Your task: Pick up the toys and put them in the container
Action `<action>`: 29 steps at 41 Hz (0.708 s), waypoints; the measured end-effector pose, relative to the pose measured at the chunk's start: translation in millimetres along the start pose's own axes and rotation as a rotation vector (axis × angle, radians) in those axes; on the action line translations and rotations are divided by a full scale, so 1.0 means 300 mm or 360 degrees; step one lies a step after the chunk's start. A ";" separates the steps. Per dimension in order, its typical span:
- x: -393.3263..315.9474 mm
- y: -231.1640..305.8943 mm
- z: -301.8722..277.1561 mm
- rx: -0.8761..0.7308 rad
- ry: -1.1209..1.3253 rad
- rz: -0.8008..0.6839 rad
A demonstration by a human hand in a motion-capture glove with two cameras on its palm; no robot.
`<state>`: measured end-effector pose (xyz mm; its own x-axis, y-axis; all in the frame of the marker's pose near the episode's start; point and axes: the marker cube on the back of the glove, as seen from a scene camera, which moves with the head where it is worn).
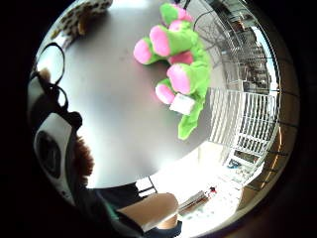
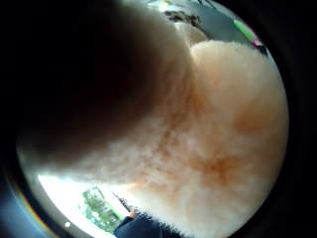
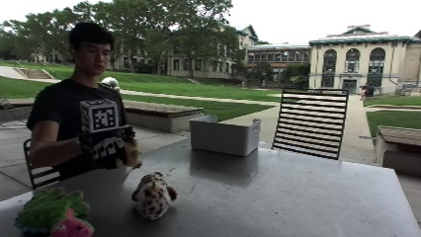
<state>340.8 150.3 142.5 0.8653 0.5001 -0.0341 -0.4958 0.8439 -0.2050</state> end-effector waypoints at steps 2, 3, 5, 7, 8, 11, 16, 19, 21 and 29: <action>-0.039 -0.006 -0.058 0.0061 0.0015 -0.0023; -0.059 -0.009 -0.086 0.0091 0.0023 -0.0035; -0.101 -0.015 -0.141 0.0139 0.0040 -0.0054; -0.149 -0.021 -0.203 0.0174 0.0058 -0.0085; -0.176 -0.025 -0.237 0.0189 0.0067 -0.0106; -0.268 -0.038 -0.336 0.0246 0.0098 -0.0171; -0.439 -0.085 -0.486 0.0365 0.0127 -0.0299; -0.558 -0.080 -0.554 0.0400 0.0124 -0.0361; -0.657 -0.053 -0.595 0.0399 0.0110 -0.0404; -1.004 0.022 -0.708 0.0395 -0.0012 -0.0600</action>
<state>92.6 -36.0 -56.3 0.9888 0.1493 0.0051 -0.1494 0.9880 0.0390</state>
